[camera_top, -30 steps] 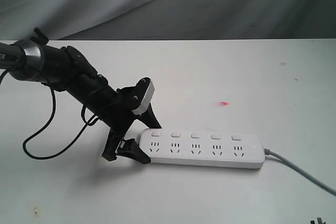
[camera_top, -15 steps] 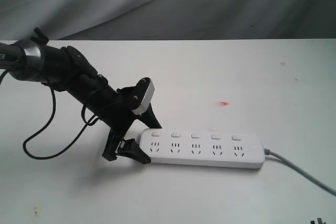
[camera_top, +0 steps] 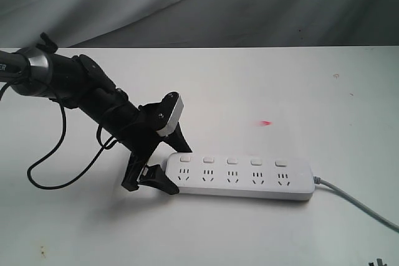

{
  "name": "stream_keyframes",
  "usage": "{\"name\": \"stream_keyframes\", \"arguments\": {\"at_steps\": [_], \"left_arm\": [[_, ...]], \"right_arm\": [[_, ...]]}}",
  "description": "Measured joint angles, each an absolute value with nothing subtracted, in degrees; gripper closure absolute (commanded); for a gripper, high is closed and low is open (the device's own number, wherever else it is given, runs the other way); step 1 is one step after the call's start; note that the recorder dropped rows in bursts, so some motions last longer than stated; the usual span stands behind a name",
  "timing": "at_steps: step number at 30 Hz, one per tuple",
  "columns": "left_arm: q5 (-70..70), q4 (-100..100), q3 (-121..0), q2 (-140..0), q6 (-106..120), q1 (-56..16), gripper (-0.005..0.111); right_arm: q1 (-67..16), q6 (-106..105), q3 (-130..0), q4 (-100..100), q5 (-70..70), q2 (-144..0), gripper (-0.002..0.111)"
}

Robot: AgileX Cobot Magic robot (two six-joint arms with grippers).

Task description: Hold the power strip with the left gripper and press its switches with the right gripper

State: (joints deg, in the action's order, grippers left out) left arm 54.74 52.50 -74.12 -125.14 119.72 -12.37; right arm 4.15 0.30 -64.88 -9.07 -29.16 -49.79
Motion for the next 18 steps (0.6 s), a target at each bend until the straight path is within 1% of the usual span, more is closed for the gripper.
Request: {"name": "stream_keyframes", "arguments": {"at_steps": [6, 9, 12, 18], "left_arm": [[54.7, 52.5, -74.1, -125.1, 119.7, -12.4, 0.106], [54.7, 52.5, -74.1, -125.1, 119.7, -12.4, 0.106], [54.7, 52.5, -74.1, -125.1, 119.7, -12.4, 0.106], [54.7, 52.5, -74.1, -125.1, 119.7, -12.4, 0.106]], "right_arm": [[4.1, -19.4, -87.1, -20.8, -50.8, -66.0, 0.108], [4.1, -23.3, -95.3, -22.4, -57.3, -73.9, 0.108], [4.1, -31.2, -99.1, -25.0, -59.6, -80.0, 0.108], [4.1, -50.3, -100.1, -34.0, -68.3, -88.6, 0.108]]}}
